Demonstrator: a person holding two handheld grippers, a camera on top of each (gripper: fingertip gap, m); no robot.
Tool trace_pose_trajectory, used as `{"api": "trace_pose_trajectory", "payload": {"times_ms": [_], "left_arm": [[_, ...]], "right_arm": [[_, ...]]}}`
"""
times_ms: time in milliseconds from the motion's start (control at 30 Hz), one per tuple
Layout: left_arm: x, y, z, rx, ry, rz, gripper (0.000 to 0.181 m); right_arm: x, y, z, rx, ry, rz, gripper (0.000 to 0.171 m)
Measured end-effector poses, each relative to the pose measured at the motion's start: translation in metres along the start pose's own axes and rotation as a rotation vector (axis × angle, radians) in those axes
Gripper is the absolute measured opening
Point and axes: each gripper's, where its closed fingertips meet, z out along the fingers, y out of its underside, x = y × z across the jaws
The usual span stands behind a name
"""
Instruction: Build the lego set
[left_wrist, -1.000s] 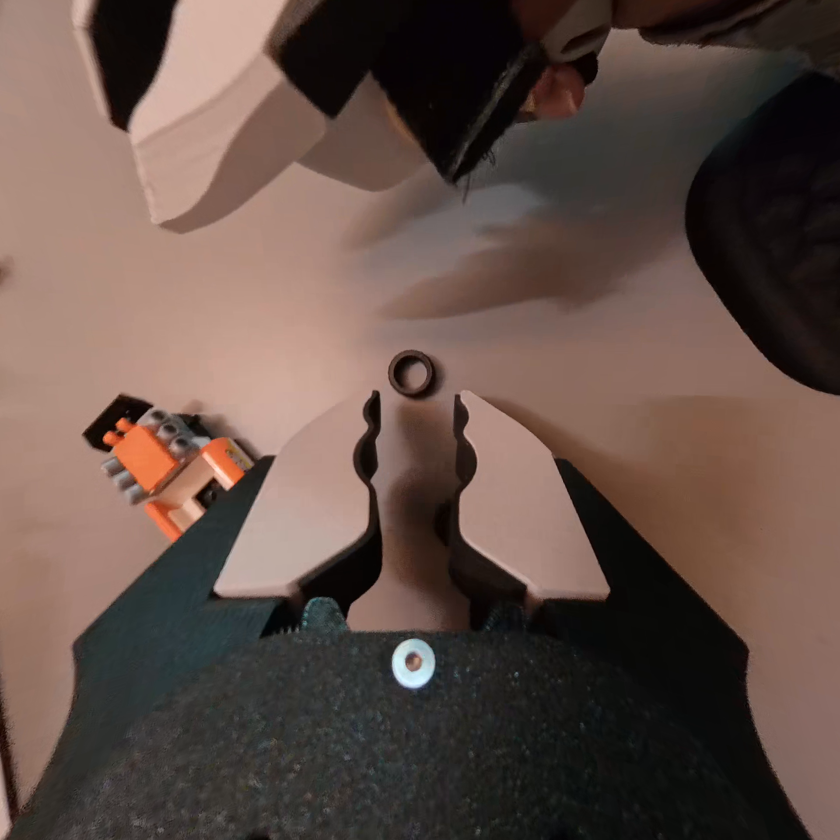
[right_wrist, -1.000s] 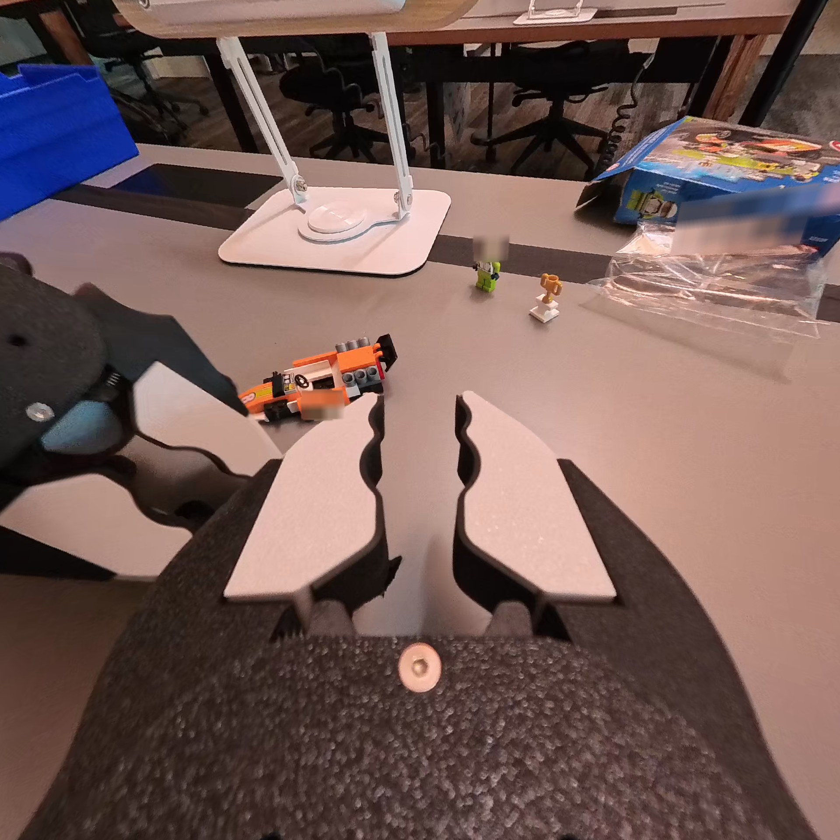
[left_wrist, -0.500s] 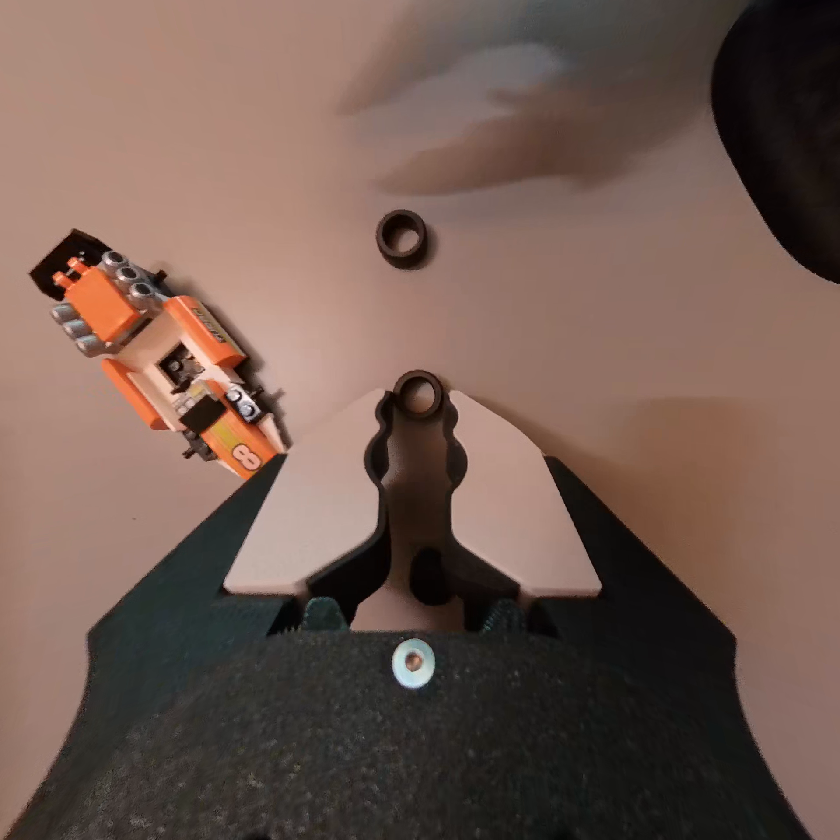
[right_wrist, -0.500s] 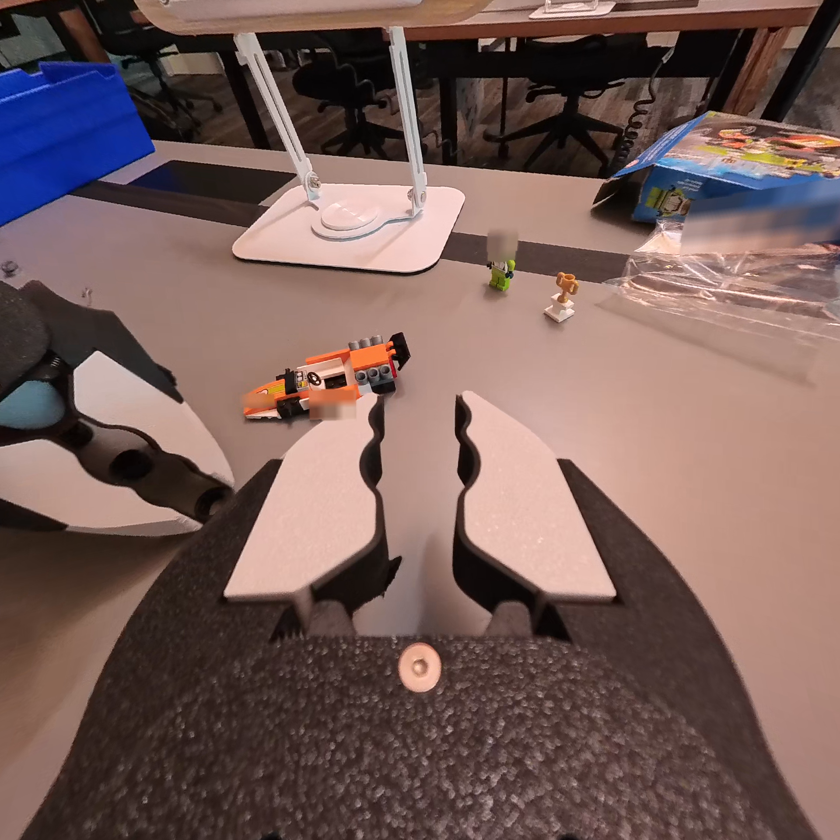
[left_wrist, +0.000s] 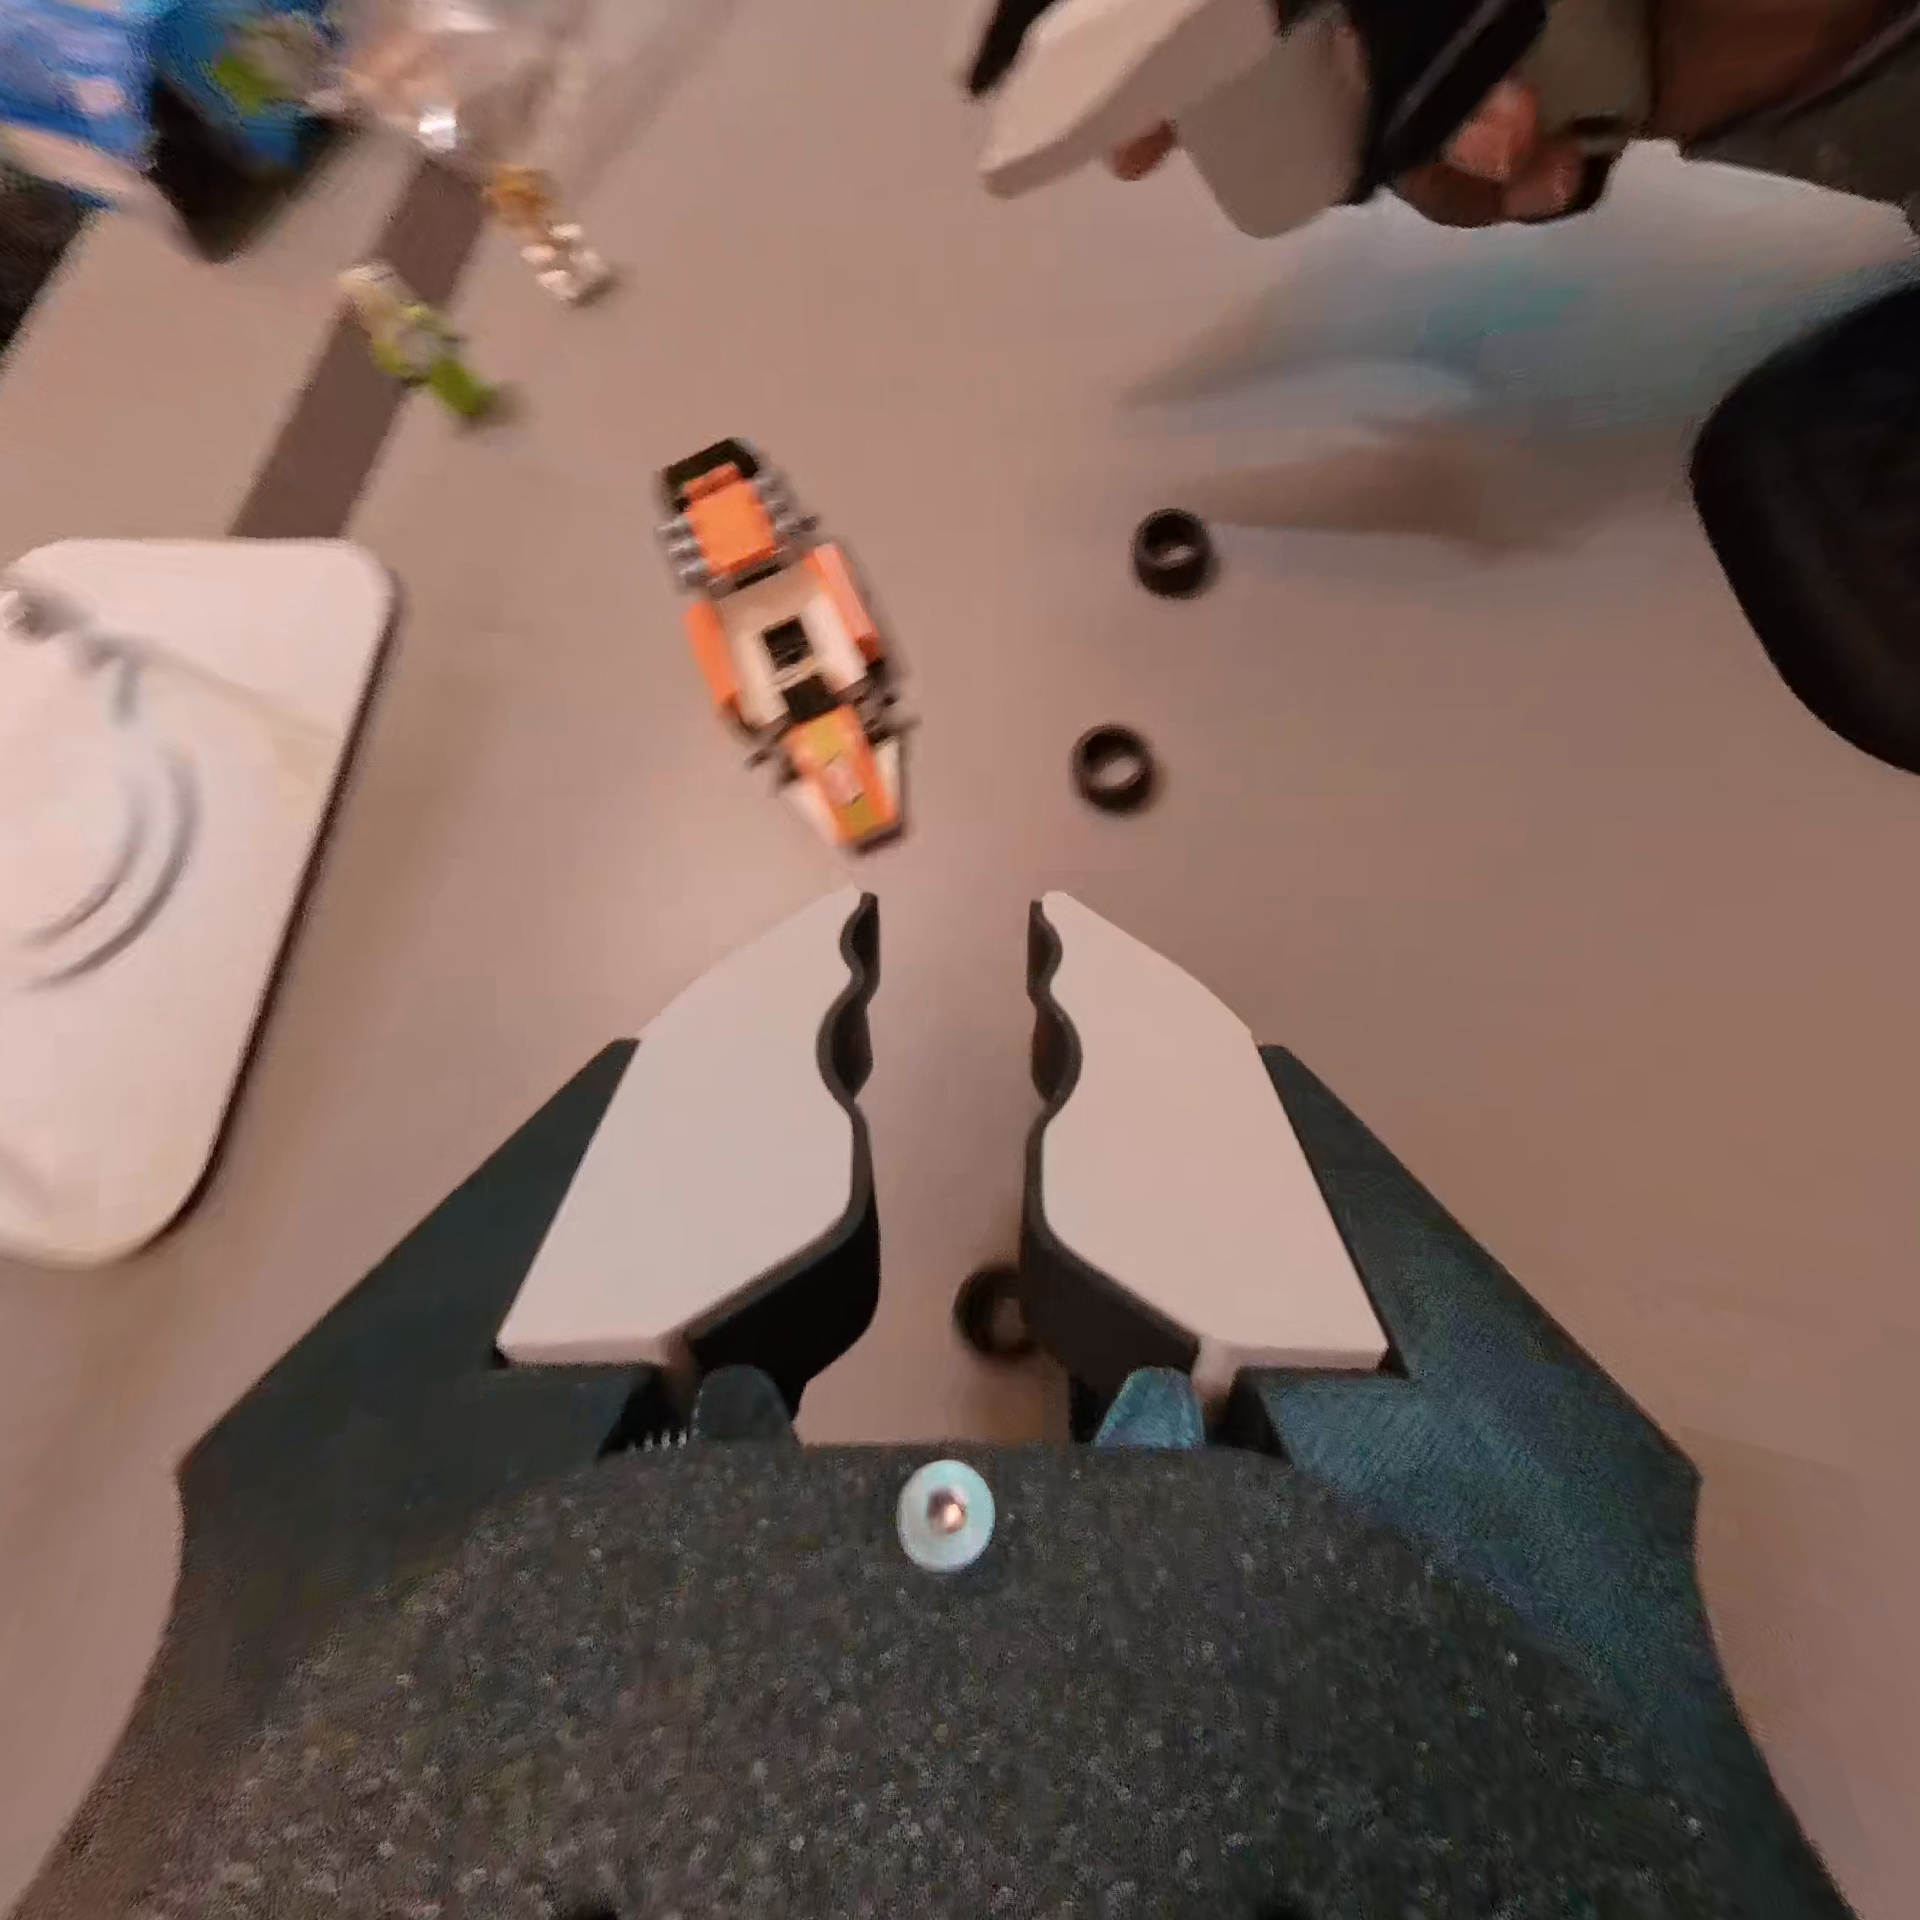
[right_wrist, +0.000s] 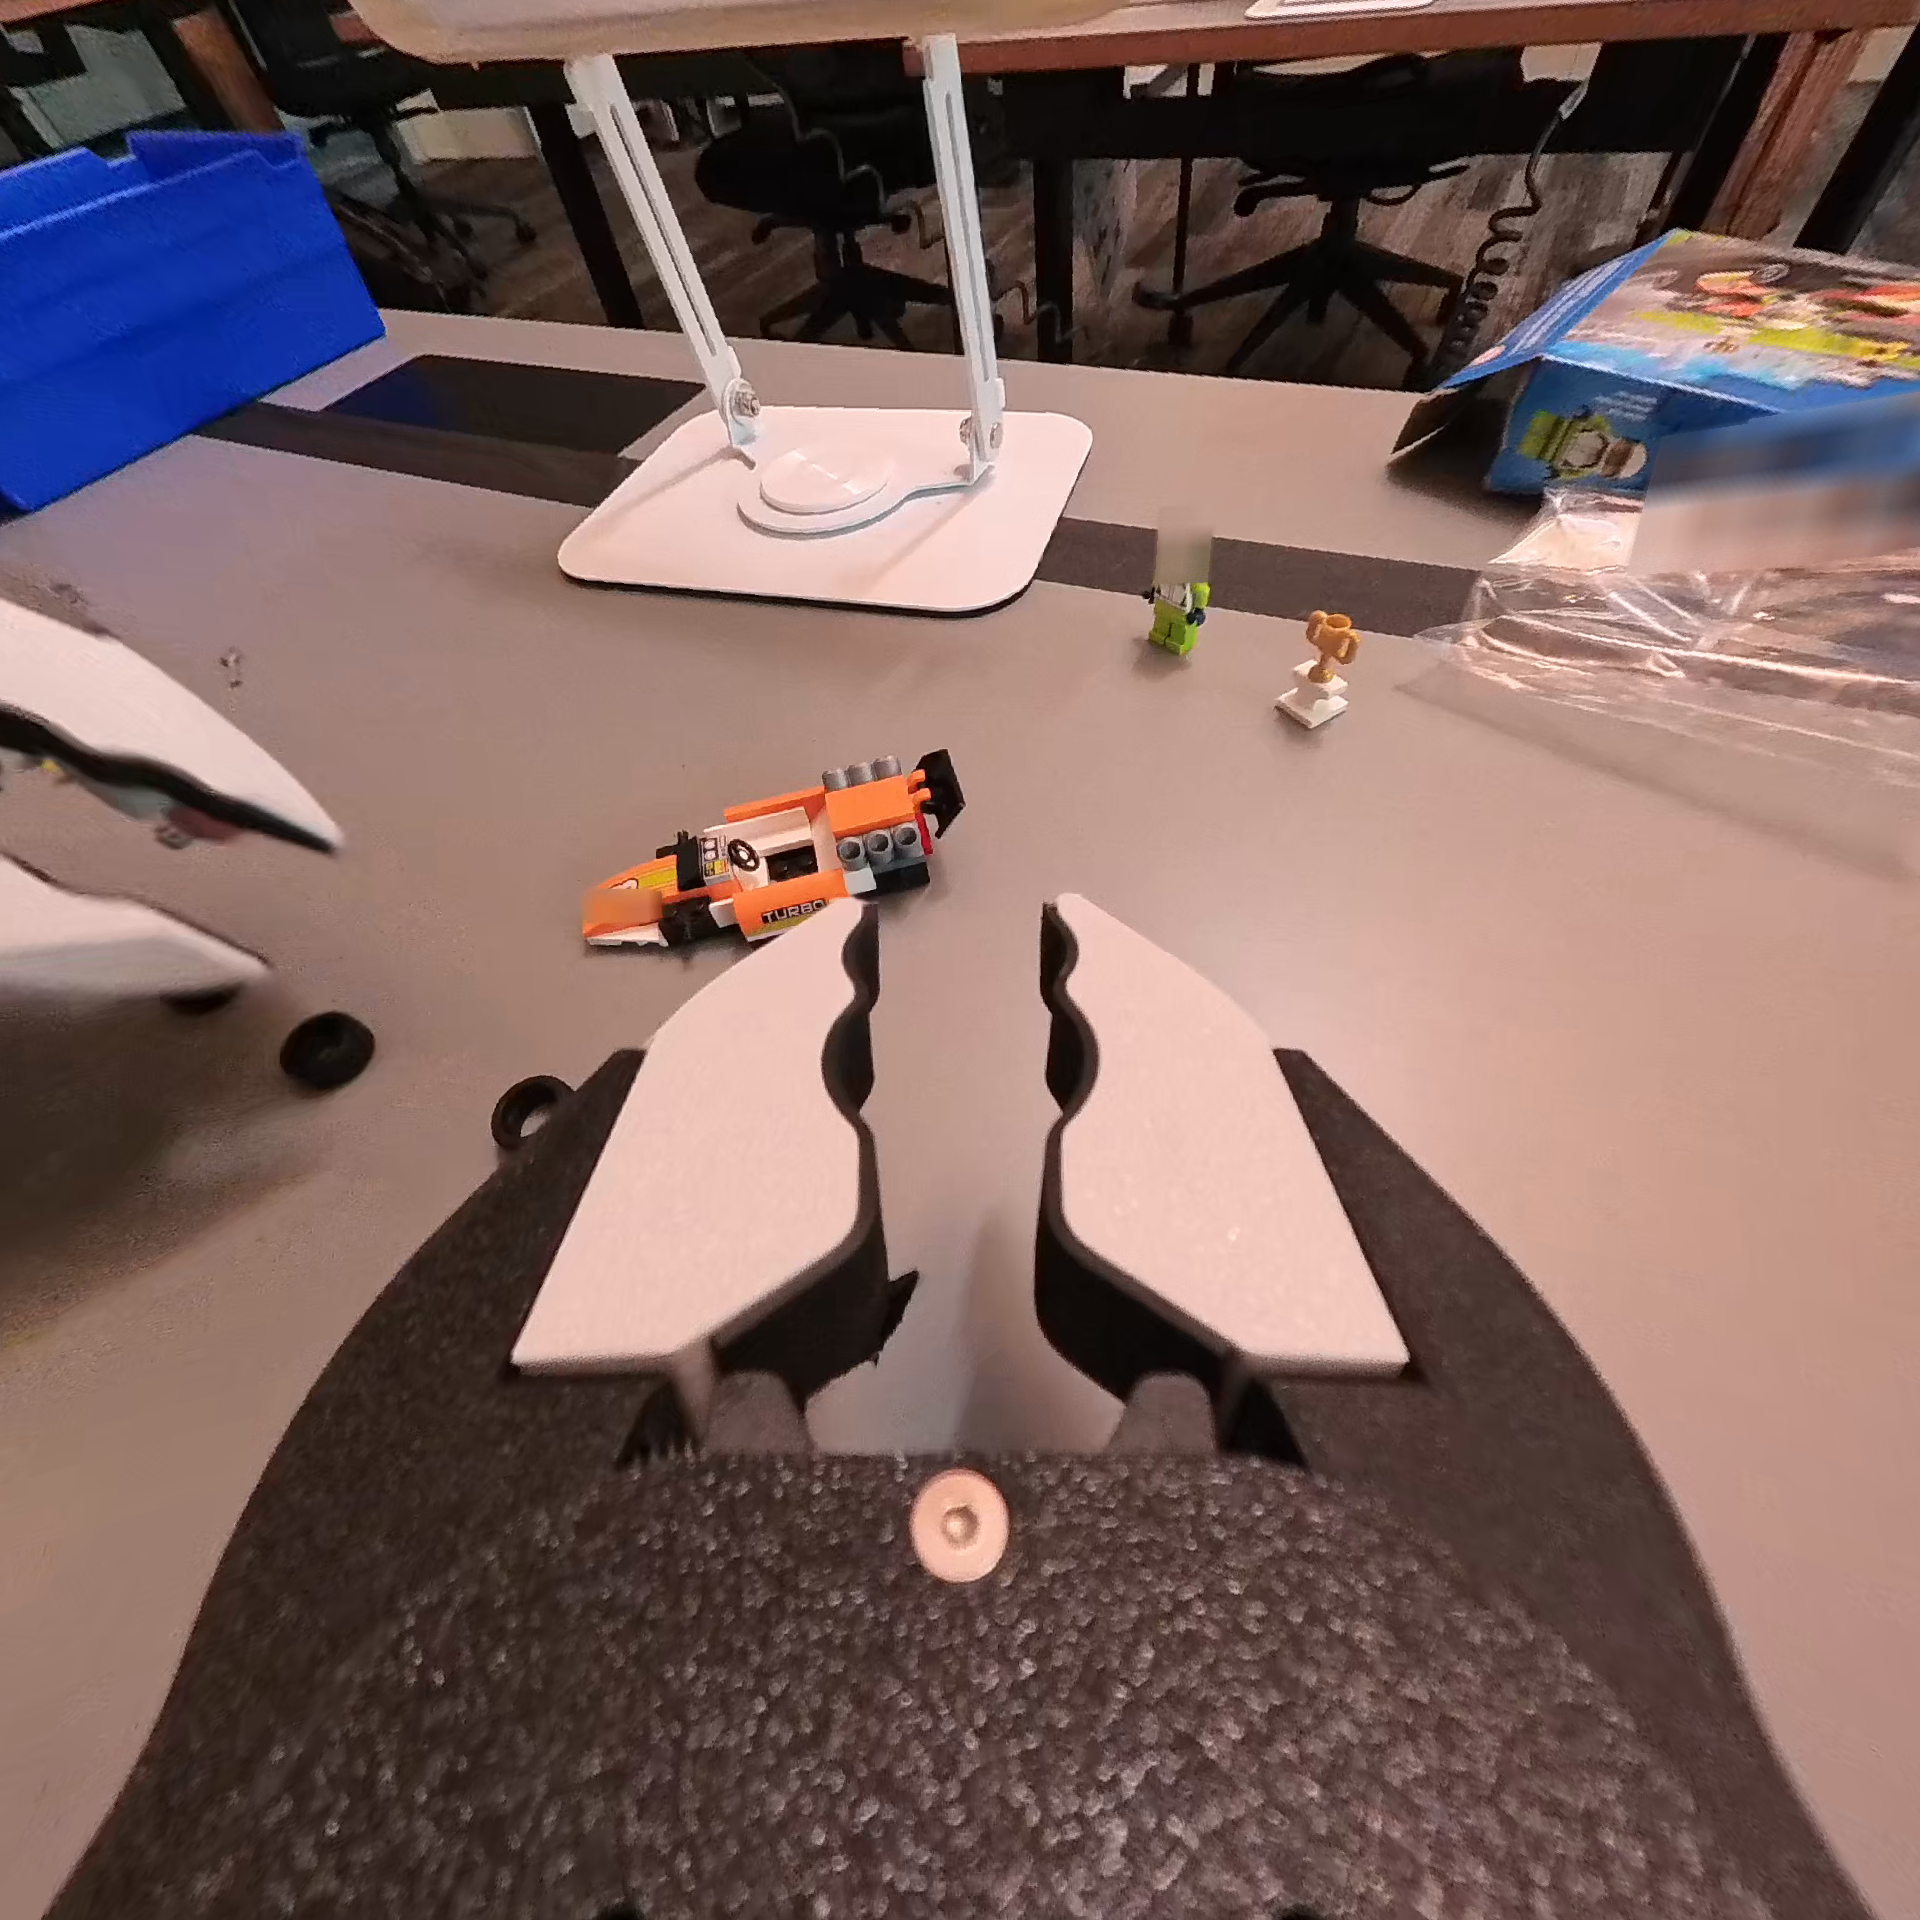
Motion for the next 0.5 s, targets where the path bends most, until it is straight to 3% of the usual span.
{"api": "trace_pose_trajectory", "payload": {"times_ms": [133, 300, 400, 500], "left_arm": [[-0.048, 0.044, -0.066, 0.011, -0.190, -0.135, 0.020], [-0.110, 0.148, -0.144, -0.146, -0.396, -0.277, 0.015], [-0.129, 0.201, -0.171, -0.223, -0.437, -0.364, 0.016], [-0.126, 0.223, -0.174, -0.214, -0.387, -0.442, 0.023]], "right_arm": [[-0.003, 0.000, 0.000, -0.002, -0.008, -0.004, 0.030], [-0.007, 0.001, 0.001, -0.006, -0.019, -0.009, 0.030], [-0.008, 0.002, 0.002, -0.012, -0.024, -0.011, 0.030], [-0.008, 0.003, 0.002, -0.016, -0.022, -0.014, 0.030]]}}
